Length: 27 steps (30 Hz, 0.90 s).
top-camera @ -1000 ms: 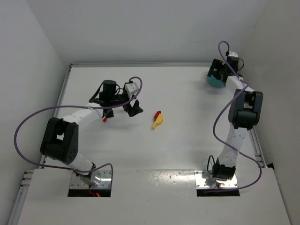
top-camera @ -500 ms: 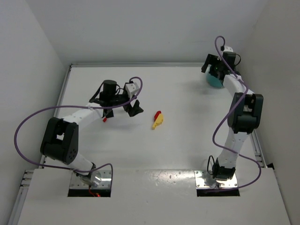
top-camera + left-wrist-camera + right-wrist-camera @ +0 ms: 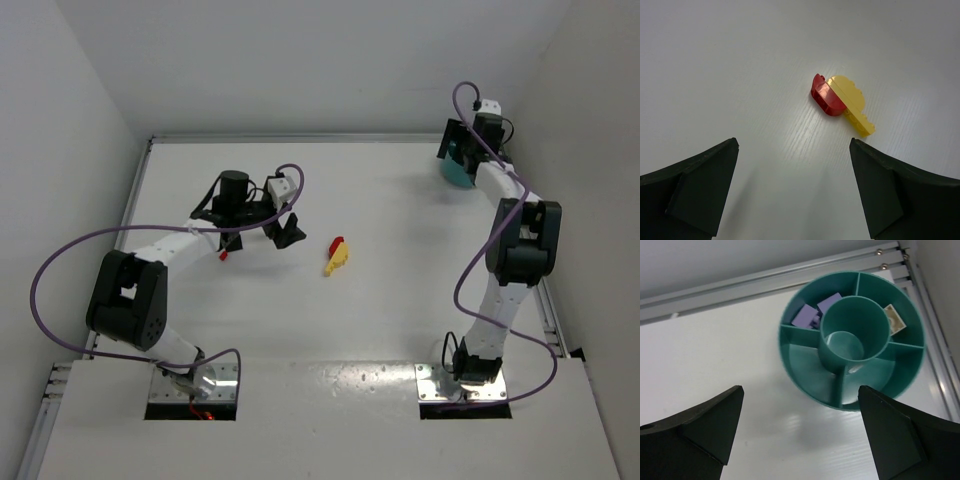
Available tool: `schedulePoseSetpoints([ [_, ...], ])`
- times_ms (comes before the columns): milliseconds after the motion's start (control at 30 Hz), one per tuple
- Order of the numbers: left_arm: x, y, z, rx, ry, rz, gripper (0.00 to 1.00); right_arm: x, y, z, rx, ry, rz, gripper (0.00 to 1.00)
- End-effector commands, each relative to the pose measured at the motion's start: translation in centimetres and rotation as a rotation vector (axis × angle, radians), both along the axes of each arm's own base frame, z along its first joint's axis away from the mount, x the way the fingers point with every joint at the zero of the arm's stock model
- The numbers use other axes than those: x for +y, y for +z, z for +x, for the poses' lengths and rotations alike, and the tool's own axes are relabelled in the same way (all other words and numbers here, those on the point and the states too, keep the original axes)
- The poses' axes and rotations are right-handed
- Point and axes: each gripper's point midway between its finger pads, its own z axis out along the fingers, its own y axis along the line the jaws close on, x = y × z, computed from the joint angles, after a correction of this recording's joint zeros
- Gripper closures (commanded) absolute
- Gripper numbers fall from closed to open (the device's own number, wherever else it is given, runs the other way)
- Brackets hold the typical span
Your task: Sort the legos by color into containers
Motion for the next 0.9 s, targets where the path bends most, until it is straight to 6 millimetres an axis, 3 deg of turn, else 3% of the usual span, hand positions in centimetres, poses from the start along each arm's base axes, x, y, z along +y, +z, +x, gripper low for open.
schedulePoseSetpoints([
  [0, -0.6, 1.6, -0.1, -0.052, -0.026, -0.031, 0.00, -2.1, 2.3, 0.4, -0.060, -0.064, -0.120, 0.03],
  [133, -0.5, 1.6, 0.0, -0.054, -0.018, -0.027, 0.00, -2.5, -0.2, 0.4, -0.004, -0.080, -0.125, 0.05],
  [200, -0.5, 1.4, -0.1, -0.045, -0.018, -0.024, 0.00, -2.5, 0.0, 0.5, -0.012, -0.081, -0.126, 0.05],
  [300, -0.5, 1.4, -0.1, -0.053, -0.021, -0.020, 0.00, -2.9, -1.8, 0.5, 0.030, -0.079, -0.118, 0.05],
  [567, -0.5, 1.4, -0.1, -0.053, -0.021, -0.020, 0.00, -2.7, -3.8, 0.5, 0.070, -0.065, -0.079, 0.05],
  [833, -0.4, 1.7, -0.2, -0.060, -0.025, -0.017, 0.00, -3.1, -3.3, 1.0, 0.052, -0.082, -0.090, 0.03],
  [867, -0.4, 1.7, -0.2, -0.060, -0.025, -0.017, 0.00, -3.2, -2.4, 1.2, 0.029, -0.083, -0.092, 0.03],
])
